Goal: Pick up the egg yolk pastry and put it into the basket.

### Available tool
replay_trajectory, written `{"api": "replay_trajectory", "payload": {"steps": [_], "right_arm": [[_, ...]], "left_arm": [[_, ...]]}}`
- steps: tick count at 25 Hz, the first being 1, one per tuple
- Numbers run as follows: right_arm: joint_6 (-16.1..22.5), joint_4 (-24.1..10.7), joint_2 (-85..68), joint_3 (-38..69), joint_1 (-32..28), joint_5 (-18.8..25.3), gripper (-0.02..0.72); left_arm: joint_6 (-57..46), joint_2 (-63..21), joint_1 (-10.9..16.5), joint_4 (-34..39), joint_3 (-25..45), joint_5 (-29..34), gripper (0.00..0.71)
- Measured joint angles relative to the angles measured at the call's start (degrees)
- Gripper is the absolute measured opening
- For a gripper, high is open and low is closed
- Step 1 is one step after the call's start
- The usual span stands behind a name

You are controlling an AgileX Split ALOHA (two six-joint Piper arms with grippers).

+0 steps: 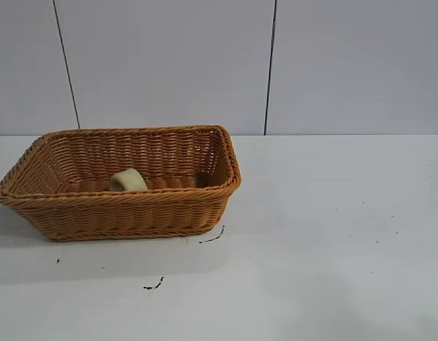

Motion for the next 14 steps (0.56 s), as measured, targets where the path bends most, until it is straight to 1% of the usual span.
{"api": "replay_trajectory", "payload": {"steps": [5, 14], "right_arm": [[0.4, -0.2, -9.4, 0.2, 0.0, 0.1, 0.655], [0.7, -0.2, -9.7, 0.2, 0.0, 0.1, 0.655]], "left_arm": [[0.0, 0.0, 0.0, 0.0, 0.0, 0.0, 0.693], [0.0, 0.0, 0.0, 0.0, 0.0, 0.0, 0.693]]}}
